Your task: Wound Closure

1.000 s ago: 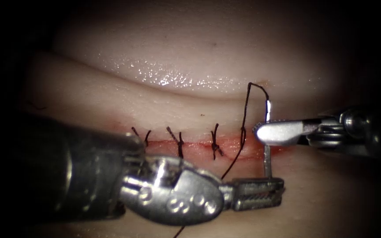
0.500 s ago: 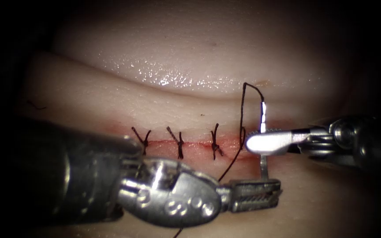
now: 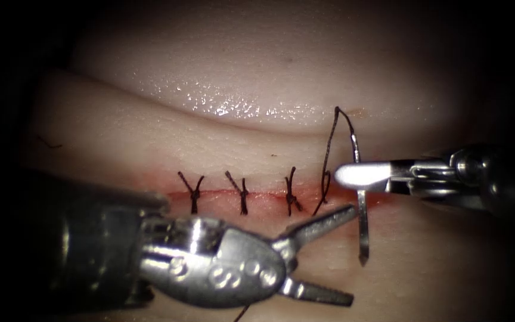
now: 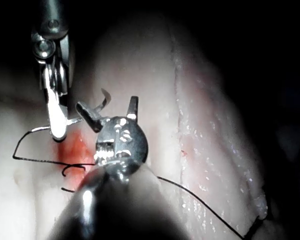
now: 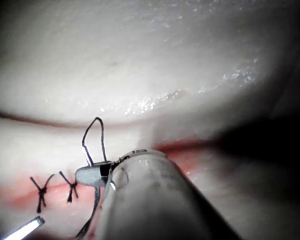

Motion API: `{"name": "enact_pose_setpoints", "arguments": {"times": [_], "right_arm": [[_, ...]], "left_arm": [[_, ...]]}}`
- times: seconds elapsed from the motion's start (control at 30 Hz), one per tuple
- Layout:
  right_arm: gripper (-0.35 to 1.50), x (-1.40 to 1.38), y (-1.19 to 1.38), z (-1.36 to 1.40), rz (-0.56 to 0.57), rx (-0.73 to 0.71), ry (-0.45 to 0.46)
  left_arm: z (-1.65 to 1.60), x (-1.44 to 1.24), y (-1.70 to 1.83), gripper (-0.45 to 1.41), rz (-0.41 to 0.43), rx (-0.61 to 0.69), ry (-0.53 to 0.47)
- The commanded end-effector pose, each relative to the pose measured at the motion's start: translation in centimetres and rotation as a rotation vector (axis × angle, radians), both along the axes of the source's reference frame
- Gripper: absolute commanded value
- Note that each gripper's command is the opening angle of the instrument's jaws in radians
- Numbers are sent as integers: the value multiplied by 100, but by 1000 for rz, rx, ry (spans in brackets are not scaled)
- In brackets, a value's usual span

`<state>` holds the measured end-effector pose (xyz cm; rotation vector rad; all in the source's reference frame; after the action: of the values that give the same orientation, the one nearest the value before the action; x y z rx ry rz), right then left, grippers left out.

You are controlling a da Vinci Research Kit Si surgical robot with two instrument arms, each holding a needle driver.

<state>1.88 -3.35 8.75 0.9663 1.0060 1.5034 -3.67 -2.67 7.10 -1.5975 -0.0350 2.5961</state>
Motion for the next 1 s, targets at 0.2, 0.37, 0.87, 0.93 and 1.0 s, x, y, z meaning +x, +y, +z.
{"name": "enact_pose_setpoints", "arguments": {"times": [0.2,0.37,0.87,0.93,1.0], "right_arm": [[-35,9,2,7,71,-63,-13],[-35,15,4,8,117,-202,-53],[-35,28,11,15,126,-609,-146],[-35,28,11,16,143,-661,-148],[-35,29,10,15,132,-717,-163]], "left_arm": [[6,27,-3,29,-33,14,40],[33,35,3,-8,-77,33,85],[144,27,-14,-43,-88,123,223],[154,23,-11,-43,-88,133,229],[159,18,-8,-43,-81,139,237]]}}
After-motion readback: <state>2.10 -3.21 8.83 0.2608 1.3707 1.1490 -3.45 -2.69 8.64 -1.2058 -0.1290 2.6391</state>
